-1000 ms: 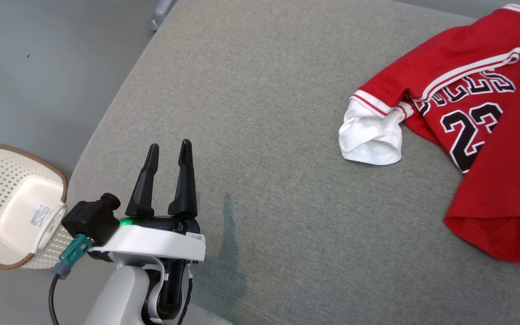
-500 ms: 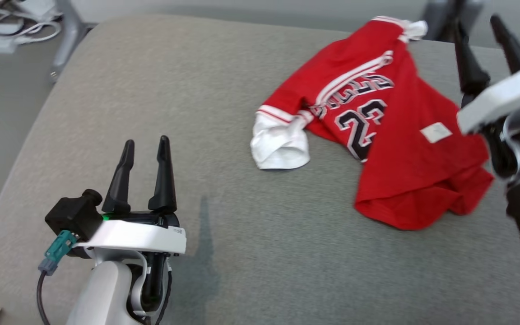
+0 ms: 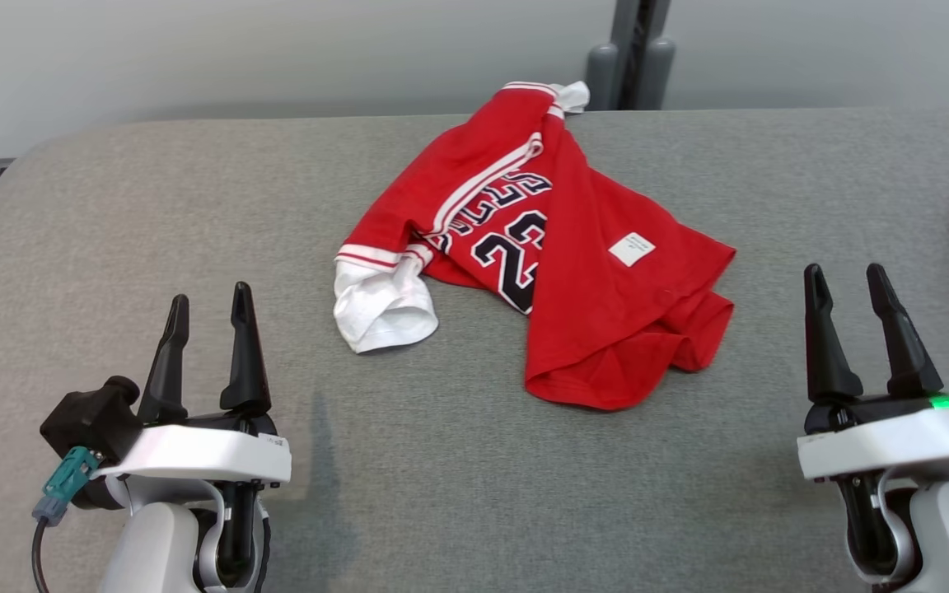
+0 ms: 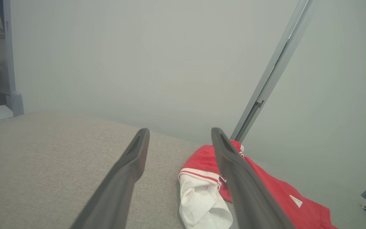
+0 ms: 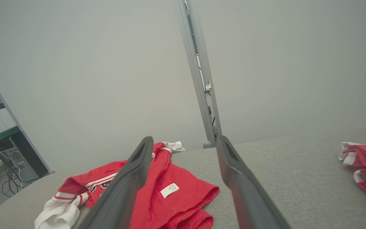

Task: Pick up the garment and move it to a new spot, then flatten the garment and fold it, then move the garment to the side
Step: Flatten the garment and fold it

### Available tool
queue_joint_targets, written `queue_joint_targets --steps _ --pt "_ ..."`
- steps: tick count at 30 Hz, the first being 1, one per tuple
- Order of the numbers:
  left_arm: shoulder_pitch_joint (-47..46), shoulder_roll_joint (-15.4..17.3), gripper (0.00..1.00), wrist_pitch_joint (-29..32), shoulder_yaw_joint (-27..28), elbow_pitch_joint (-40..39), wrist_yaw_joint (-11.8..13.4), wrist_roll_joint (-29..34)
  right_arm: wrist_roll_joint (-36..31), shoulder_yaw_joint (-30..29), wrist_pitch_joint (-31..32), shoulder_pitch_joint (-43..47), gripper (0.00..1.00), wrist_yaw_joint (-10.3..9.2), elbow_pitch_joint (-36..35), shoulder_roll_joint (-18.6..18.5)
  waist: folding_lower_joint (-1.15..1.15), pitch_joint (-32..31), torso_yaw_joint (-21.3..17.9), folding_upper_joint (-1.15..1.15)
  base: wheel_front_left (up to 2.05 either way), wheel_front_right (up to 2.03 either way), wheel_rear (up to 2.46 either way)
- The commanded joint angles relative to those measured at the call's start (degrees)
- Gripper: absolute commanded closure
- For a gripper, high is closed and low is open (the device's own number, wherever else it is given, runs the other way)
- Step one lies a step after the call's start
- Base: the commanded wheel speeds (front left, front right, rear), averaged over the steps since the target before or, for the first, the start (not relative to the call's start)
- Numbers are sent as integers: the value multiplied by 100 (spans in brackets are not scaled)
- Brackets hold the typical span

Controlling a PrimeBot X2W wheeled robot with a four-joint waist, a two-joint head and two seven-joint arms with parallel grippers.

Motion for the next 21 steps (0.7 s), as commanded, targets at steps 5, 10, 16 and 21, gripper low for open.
queue_joint_targets --steps 5,10,16,21 --pt "-118 28 0 -24 126 340 -72 214 -228 -64 14 332 0 -1 -547 232 0 68 -353 0 0 0 0" --pt "-456 176 0 -24 -2 963 -129 641 -406 3 151 273 0 -1 -823 317 0 286 -636 0 0 0 0" --pt "-1016 465 0 125 -394 1713 -278 1100 -455 4 211 251 0 -1 -945 366 0 520 -928 0 0 0 0" --pt "-1590 694 0 180 -622 2272 -216 1451 -466 -5 202 241 0 -1 -949 394 0 700 -1170 0 0 0 0"
